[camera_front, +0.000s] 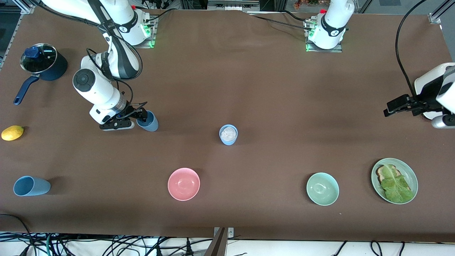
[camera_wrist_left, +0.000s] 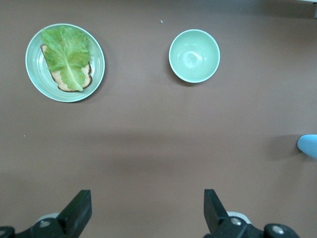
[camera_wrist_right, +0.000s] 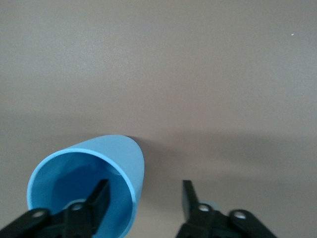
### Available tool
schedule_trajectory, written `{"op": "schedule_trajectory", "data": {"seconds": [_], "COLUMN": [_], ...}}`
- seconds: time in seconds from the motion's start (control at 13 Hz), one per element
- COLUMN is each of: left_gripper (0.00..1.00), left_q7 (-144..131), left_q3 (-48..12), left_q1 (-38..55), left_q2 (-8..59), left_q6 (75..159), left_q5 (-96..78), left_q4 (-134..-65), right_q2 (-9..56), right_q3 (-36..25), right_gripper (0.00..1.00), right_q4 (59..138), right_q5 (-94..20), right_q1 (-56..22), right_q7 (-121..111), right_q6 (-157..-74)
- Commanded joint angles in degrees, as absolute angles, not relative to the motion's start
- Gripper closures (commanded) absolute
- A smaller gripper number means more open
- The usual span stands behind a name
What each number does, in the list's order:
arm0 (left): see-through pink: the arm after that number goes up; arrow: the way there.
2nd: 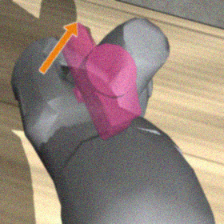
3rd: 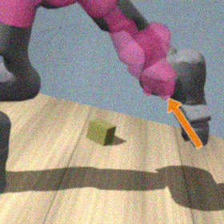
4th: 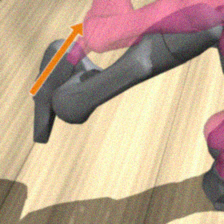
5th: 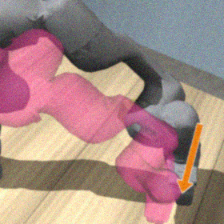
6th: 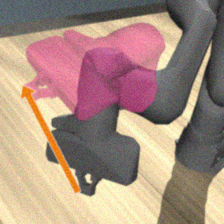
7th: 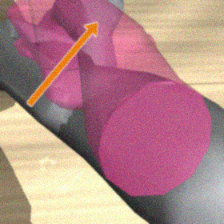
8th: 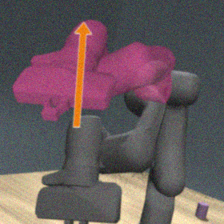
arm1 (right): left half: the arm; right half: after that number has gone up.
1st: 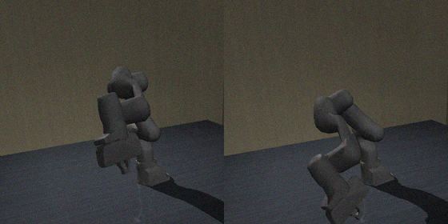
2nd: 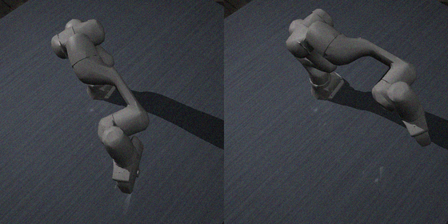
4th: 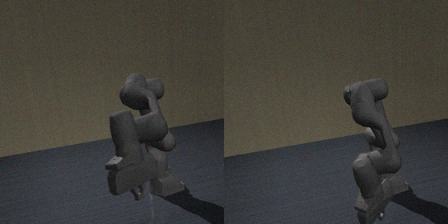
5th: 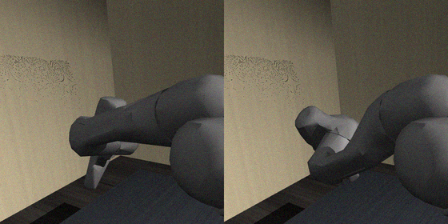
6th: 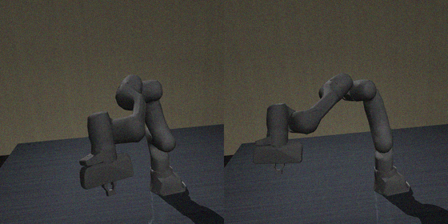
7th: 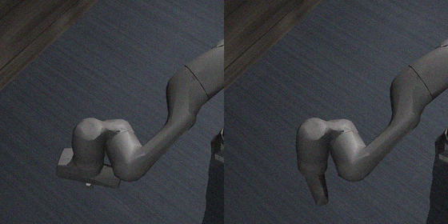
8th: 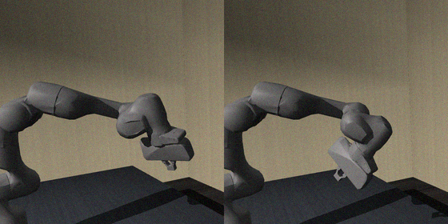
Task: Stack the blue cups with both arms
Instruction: 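Close the right gripper on the rim of the blue cup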
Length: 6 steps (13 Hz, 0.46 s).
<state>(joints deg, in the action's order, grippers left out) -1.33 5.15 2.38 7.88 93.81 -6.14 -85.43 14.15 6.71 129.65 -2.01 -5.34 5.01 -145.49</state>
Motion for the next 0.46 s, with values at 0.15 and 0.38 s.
{"op": "schedule_trajectory", "data": {"seconds": [0.15, 0.38], "left_gripper": [0.0, 0.0], "left_q7": [0.1, -0.5], "left_q3": [5.2, 5.5], "left_q1": [1.8, 1.5], "left_q2": [2.6, -1.7], "left_q6": [92.9, 92.8], "left_q5": [-5.5, -5.0], "left_q4": [-91.9, -91.6], "right_q2": [12.6, 11.9], "right_q3": [6.9, 6.9], "right_gripper": [1.0, 1.0], "right_q4": [129.2, 121.7], "right_q5": [-1.8, -1.8], "right_q1": [-5.4, -5.4], "right_q7": [5.2, 5.4], "right_q6": [-145.1, -132.7]}}
